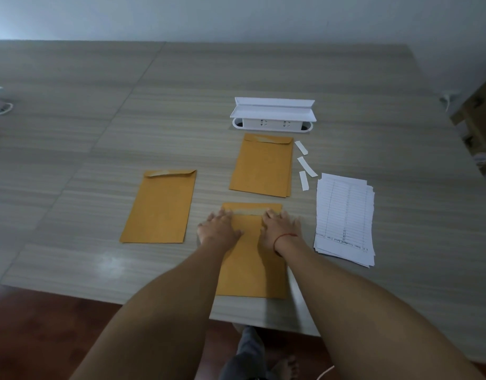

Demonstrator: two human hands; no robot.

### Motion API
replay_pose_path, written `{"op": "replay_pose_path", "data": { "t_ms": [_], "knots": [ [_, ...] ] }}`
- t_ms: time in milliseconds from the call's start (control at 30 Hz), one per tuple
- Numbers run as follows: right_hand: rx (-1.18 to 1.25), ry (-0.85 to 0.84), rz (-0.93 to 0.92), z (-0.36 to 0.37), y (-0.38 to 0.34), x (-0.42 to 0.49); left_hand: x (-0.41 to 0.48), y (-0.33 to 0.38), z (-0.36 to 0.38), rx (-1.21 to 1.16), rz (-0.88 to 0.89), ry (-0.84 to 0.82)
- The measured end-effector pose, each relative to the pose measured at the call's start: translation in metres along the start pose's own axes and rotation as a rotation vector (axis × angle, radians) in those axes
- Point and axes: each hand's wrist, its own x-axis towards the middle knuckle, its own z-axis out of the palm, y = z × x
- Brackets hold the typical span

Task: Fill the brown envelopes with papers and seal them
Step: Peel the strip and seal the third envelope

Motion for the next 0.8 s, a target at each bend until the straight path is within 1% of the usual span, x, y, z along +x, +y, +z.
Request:
{"op": "replay_pose_path", "data": {
  "t_ms": [100, 200, 233, 333, 400, 467, 567, 667, 733, 800],
  "knots": [
    [0.058, 0.016, 0.120, -0.009, 0.008, -0.001, -0.003, 0.001, 0.000, -0.043, -0.042, 0.010],
    [0.207, 0.185, 0.249, -0.011, 0.010, -0.006, -0.007, 0.004, 0.000, -0.139, -0.117, 0.091],
    [0.287, 0.217, 0.288, -0.010, 0.010, -0.007, -0.008, 0.007, -0.001, -0.172, -0.147, 0.115],
    [0.600, 0.174, 0.410, -0.009, 0.004, -0.008, -0.008, 0.014, -0.002, -0.376, -0.302, 0.112],
    [0.712, 0.146, 0.470, -0.008, 0.002, -0.008, -0.009, 0.017, -0.002, -0.497, -0.419, 0.067],
    [0.771, 0.123, 0.510, -0.009, 0.004, -0.007, -0.010, 0.018, -0.001, -0.582, -0.490, 0.033],
    [0.832, 0.070, 0.515, -0.013, 0.009, -0.005, -0.010, 0.017, -0.002, -0.690, -0.496, 0.033],
    [0.884, 0.114, 0.490, -0.021, 0.005, -0.004, -0.005, 0.018, -0.008, -0.789, -0.443, 0.053],
    [0.939, 0.151, 0.457, -0.030, 0.002, 0.000, -0.003, 0.021, -0.020, -0.800, -0.385, 0.106],
    [0.990, 0.157, 0.433, -0.043, 0.000, 0.007, 0.004, 0.023, -0.031, -0.761, -0.339, 0.131]
  ]
}}
